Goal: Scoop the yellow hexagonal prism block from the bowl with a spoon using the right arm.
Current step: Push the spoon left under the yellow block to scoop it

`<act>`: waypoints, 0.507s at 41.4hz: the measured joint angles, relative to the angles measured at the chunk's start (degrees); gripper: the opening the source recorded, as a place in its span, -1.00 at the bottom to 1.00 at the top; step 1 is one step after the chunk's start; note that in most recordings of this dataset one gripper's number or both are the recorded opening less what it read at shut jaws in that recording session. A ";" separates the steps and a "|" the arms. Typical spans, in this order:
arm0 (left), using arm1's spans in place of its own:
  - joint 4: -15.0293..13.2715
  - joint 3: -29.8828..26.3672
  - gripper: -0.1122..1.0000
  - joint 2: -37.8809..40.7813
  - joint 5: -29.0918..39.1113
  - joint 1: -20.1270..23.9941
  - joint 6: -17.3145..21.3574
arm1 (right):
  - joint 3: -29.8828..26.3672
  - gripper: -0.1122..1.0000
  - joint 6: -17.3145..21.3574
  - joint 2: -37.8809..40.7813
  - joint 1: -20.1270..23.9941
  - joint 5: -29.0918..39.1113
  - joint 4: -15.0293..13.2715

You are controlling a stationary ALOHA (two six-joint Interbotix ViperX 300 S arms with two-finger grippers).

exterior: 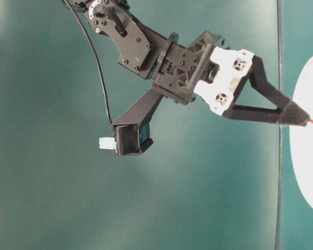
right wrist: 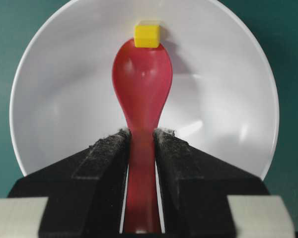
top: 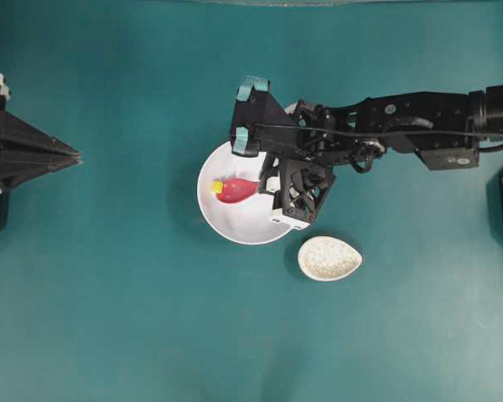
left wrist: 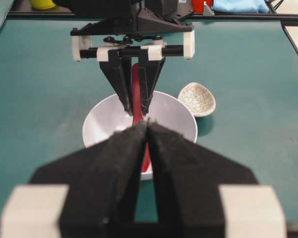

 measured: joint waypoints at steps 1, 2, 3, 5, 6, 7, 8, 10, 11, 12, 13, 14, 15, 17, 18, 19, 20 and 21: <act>0.00 0.00 -0.61 0.00 0.00 0.00 0.00 | 0.00 -0.35 0.09 0.00 0.00 0.00 0.00; 0.00 0.00 -0.61 0.00 0.00 0.00 0.00 | 0.00 -0.35 0.00 0.00 0.00 0.00 0.00; 0.00 0.00 -0.61 0.00 0.00 0.00 0.00 | 0.00 -0.35 0.00 0.00 0.00 0.00 0.00; 0.00 0.00 -0.61 0.00 0.00 -0.09 0.00 | 0.00 -0.35 0.00 0.00 0.09 -0.09 -0.09; 0.00 0.00 -0.61 0.00 0.00 -0.09 0.00 | 0.00 -0.35 0.09 0.00 0.00 -0.09 -0.09; 0.00 0.00 -0.61 0.00 0.00 -0.09 0.00 | 0.00 -0.35 0.00 0.09 0.00 -0.18 0.00; 0.00 0.00 -0.61 0.00 0.00 0.00 0.00 | 0.00 -0.35 0.00 0.00 0.00 -0.26 -0.09; 0.00 0.00 -0.61 0.00 0.00 0.00 0.00 | 0.00 -0.35 0.09 0.00 0.00 -0.62 -0.09; 0.00 0.00 -0.61 0.00 0.00 0.00 0.00 | 0.09 -0.35 0.00 0.00 0.00 -0.70 -0.09; 0.00 0.00 -0.61 0.00 0.00 0.00 0.00 | 0.00 -0.35 0.09 0.00 0.09 -0.97 -0.09; 0.00 0.00 -0.61 0.00 0.00 0.00 0.00 | 0.00 -0.35 0.00 0.00 0.09 -1.05 -0.09; 0.00 0.00 -0.61 0.00 0.00 -0.09 -0.09 | 0.00 -0.35 0.09 0.00 0.00 -1.23 -0.09; 0.00 0.00 -0.61 0.00 0.00 0.00 -0.09 | 0.09 -0.35 0.00 0.09 0.09 -1.32 -0.09; 0.00 0.00 -0.61 0.00 0.00 0.00 -0.09 | 0.00 -0.35 0.00 0.00 0.09 -1.49 -0.18; 0.00 0.00 -0.61 0.00 0.00 -0.09 -0.09 | 0.00 -0.35 0.00 0.00 0.00 -1.49 -0.18; 0.00 0.00 -0.61 0.00 0.00 0.00 -0.09 | 0.00 -0.35 0.00 0.00 0.00 -1.49 -0.18; 0.00 0.00 -0.61 0.00 0.00 0.00 -0.09 | 0.00 -0.35 0.00 0.00 0.09 -1.49 -0.09; 0.00 0.00 -0.61 0.00 0.00 0.00 -0.18 | 0.00 -0.35 0.00 0.09 0.00 -1.49 -0.18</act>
